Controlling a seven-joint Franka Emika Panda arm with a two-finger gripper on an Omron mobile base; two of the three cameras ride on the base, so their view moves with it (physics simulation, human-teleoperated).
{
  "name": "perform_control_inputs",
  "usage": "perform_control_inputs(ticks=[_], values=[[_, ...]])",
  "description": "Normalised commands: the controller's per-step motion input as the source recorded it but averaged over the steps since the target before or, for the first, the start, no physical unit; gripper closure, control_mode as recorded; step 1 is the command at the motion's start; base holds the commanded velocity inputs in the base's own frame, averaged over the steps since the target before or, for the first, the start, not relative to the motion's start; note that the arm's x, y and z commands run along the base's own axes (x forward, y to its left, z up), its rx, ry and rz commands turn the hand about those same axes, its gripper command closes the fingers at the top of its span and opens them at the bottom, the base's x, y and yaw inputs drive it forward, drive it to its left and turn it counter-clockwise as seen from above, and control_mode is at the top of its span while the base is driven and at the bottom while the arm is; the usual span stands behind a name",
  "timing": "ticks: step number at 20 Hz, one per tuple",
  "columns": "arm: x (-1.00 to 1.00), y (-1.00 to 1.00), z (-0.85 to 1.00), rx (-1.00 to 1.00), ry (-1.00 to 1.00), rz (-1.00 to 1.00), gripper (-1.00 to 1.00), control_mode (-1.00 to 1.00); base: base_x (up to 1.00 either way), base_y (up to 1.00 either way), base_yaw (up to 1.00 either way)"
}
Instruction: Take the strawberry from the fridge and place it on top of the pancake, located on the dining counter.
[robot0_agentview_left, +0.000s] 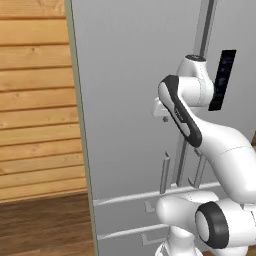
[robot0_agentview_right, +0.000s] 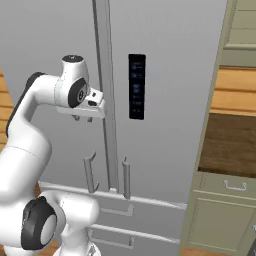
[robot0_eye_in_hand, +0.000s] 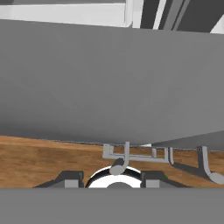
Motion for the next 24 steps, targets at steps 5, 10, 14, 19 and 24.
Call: perform_control_inputs(ticks=[5, 10, 14, 19, 24], values=[[0.00, 0.00, 0.00, 0.00, 0.00, 0.00, -1.00, 1.00, -0.07, 0.00, 0.00], [0.00, 0.00, 0.00, 0.00, 0.00, 0.00, -1.00, 1.00, -0.70, -0.12, 0.00], [0.00, 0.00, 0.00, 0.00, 0.00, 0.00, -1.00, 1.00, -0.69, -0.65, 0.00], [0.00, 0.00, 0.00, 0.00, 0.00, 0.00, -1.00, 1.00, -0.14, -0.22, -0.01], [0.00, 0.00, 0.00, 0.00, 0.00, 0.00, -1.00, 1.00, 0.06, -0.23, -0.02]])
